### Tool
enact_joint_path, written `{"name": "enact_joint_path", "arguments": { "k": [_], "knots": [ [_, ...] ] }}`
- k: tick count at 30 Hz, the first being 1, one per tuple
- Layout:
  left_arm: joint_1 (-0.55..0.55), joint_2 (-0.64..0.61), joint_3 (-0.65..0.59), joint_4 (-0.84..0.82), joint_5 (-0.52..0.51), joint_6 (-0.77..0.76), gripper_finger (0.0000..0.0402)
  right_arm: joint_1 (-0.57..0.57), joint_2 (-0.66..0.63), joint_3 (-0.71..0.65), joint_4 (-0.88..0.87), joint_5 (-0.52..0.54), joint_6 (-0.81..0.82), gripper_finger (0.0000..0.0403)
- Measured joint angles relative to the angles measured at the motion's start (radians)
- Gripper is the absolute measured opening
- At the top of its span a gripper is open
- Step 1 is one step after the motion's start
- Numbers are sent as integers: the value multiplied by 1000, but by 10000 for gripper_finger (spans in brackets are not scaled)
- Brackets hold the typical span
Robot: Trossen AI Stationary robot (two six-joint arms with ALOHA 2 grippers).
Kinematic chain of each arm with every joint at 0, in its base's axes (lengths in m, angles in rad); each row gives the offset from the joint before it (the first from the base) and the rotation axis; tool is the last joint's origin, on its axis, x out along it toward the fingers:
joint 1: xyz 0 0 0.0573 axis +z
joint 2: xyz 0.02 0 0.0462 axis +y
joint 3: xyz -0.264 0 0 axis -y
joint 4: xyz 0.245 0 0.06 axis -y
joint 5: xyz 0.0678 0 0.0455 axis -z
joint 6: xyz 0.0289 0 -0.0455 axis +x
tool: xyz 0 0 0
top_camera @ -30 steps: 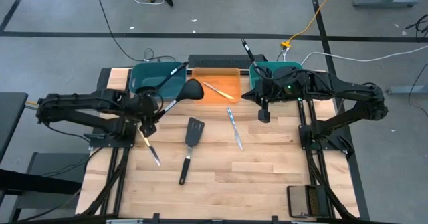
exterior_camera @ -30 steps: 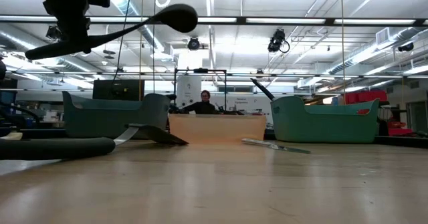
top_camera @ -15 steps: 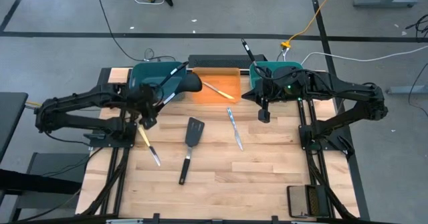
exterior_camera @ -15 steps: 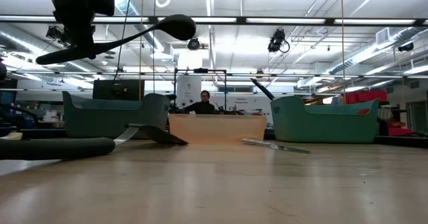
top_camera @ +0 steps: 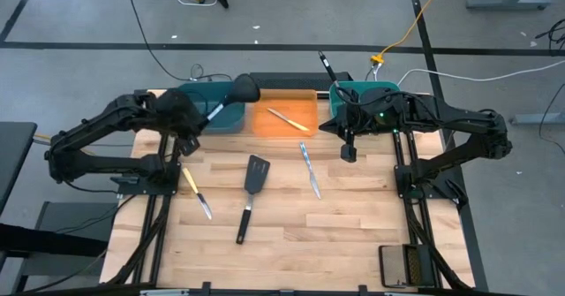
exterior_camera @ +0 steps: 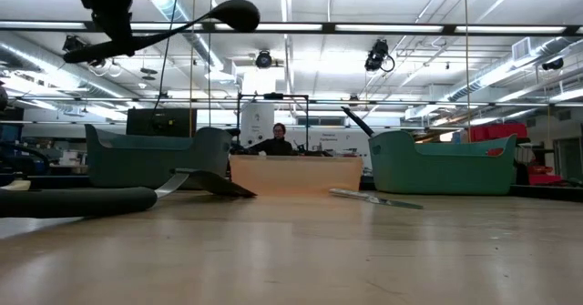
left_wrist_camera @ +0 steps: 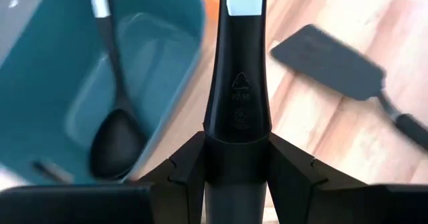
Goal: Pick & Place Kitchen Items
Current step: Put the black ladle into the blue bin
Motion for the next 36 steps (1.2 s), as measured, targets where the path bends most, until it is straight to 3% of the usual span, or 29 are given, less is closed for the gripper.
{"name": "enact_joint_path", "arguments": {
  "k": [17,36],
  "knots": [
    [160,112,75,-133,-12,181,130,0,0,0,-2,0,22,9],
    [229,247,75,-265,-292,304,130,0,0,0,-2,0,22,9]
  ]
}}
